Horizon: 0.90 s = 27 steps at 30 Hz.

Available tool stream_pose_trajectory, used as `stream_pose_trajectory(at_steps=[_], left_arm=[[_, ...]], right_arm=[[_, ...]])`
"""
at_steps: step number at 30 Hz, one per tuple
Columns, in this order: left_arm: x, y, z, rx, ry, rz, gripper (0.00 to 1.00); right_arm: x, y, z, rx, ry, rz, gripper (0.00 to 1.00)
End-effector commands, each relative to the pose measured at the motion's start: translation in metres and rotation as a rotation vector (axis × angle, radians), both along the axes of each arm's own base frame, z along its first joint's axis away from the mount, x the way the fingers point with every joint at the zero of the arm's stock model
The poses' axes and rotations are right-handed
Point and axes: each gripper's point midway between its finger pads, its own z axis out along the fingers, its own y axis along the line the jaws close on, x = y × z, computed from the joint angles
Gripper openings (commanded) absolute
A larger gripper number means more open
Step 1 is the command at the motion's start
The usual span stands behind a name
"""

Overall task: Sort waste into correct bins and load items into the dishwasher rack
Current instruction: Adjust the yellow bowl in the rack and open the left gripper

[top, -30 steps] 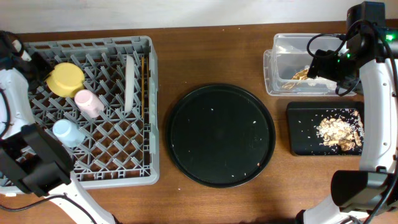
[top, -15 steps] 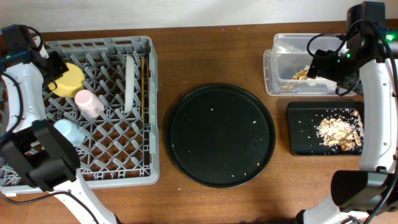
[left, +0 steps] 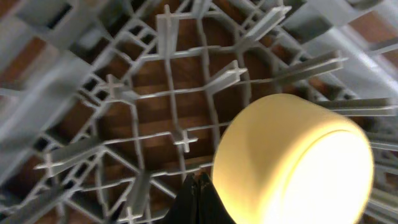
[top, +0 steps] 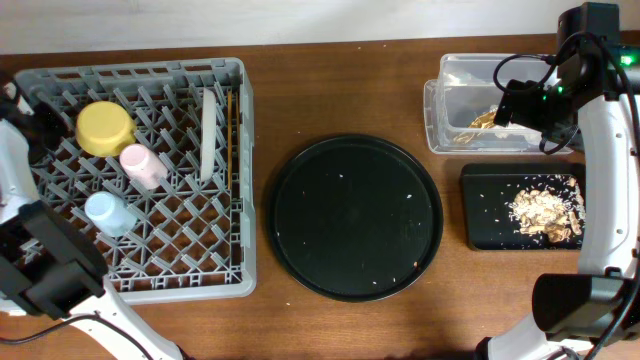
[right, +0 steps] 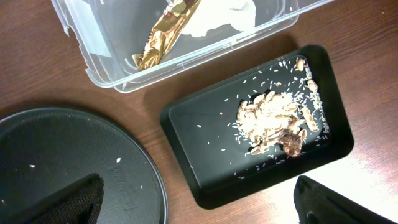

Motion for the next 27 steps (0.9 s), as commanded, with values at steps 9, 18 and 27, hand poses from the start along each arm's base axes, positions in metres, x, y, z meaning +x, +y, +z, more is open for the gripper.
stream_pose_trajectory(at_steps=[9, 18, 27], left_arm=[[0.039, -0.06, 0.007, -0.017, -0.07, -0.191, 0.0], [0.022, -0.023, -0.025, 0.036, 0.031, -0.083, 0.0], [0.002, -0.006, -0.021, -0.068, 0.011, 0.006, 0.0]], right_arm=[[0.0, -0.001, 0.007, -0.003, -0.021, 0.004, 0.99], [0.0, -0.001, 0.007, -0.003, -0.021, 0.004, 0.99], [0.0, -0.001, 0.007, -0.003, -0.021, 0.004, 0.99]])
